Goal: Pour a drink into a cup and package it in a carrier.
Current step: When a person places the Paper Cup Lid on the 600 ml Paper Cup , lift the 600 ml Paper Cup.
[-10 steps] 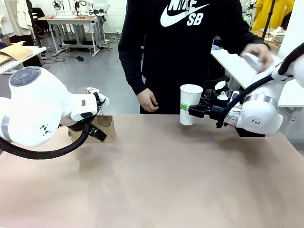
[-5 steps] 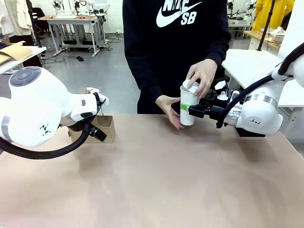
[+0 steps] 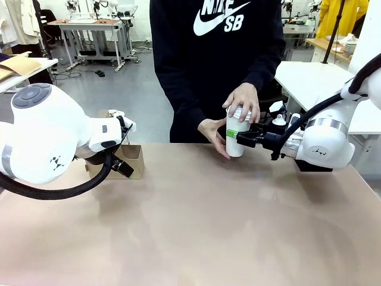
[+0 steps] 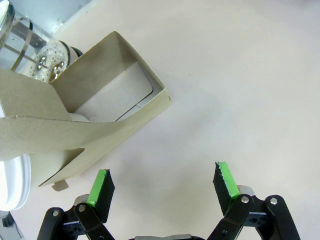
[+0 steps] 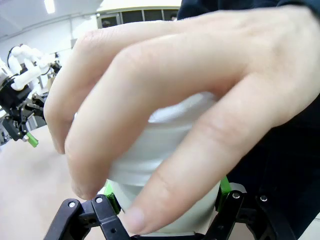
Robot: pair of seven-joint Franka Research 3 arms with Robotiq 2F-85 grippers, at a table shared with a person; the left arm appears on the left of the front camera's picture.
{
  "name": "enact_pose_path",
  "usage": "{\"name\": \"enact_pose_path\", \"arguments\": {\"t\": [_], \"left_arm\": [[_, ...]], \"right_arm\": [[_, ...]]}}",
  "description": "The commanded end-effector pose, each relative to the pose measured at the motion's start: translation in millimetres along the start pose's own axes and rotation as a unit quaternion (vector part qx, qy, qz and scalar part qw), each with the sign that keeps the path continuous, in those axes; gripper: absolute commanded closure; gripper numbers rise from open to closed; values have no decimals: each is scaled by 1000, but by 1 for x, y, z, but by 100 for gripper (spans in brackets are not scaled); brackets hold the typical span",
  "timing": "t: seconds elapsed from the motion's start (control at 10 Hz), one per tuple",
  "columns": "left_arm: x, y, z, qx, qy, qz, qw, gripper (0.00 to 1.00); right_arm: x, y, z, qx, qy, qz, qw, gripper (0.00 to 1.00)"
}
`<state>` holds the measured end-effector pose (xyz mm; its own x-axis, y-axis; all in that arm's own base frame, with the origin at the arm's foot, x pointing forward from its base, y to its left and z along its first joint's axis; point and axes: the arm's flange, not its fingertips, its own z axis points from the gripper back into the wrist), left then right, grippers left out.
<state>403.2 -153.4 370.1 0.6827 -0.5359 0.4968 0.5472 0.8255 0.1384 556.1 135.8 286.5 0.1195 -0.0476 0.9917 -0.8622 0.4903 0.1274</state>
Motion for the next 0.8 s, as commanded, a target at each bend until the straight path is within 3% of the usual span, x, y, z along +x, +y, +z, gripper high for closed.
{"name": "enact_pose_path", "arguments": {"t": [0.0,0.7], "left_arm": [[0,1,0,-1,-1,1,1000,0],[0,1,0,-1,-1,1,1000,0]], "right_arm": [[3,3,-2,-2,0,-1,1000,19],[3,3,-2,-2,0,-1,1000,19]]}}
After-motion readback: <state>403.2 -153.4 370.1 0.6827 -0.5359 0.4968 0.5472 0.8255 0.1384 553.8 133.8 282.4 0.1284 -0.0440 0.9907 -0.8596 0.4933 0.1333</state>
